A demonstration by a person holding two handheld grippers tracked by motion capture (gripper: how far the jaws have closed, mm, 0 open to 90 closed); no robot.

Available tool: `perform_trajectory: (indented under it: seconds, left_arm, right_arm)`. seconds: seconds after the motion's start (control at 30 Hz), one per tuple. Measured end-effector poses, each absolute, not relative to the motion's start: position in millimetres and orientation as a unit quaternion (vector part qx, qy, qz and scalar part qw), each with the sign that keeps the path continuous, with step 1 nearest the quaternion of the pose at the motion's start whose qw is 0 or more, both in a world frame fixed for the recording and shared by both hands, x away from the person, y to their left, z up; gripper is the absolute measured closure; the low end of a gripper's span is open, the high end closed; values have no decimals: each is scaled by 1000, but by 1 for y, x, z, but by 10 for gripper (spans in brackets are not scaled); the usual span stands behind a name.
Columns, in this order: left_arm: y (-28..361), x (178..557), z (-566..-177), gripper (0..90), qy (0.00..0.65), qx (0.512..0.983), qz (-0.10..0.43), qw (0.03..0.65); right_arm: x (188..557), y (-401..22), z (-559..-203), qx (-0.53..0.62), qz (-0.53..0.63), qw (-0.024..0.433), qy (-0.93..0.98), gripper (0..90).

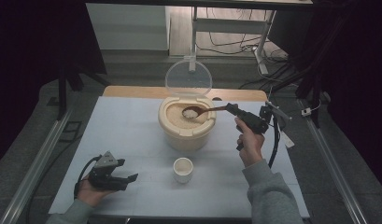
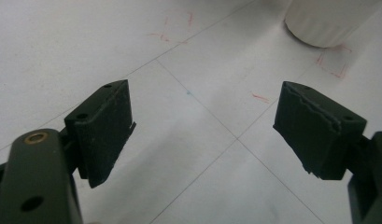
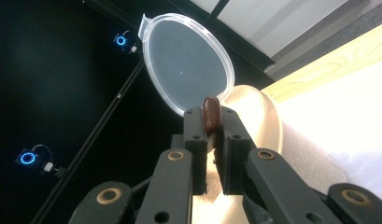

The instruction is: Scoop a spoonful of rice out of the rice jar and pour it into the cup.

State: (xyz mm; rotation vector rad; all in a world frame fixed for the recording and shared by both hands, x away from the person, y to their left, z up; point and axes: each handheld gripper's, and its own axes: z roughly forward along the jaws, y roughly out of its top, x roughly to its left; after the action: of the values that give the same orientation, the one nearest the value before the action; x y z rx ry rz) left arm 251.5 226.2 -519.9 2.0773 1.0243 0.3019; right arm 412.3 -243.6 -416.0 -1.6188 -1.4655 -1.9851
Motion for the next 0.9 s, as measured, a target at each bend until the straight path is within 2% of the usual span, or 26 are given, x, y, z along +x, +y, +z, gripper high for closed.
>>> perform_trajectory:
  seconds: [0.9]
  left_arm:
    - [226,252,-520,189,404,818,119,391]
  right_arm:
    - [381,-260,-413,-525,-666,144,-509,834]
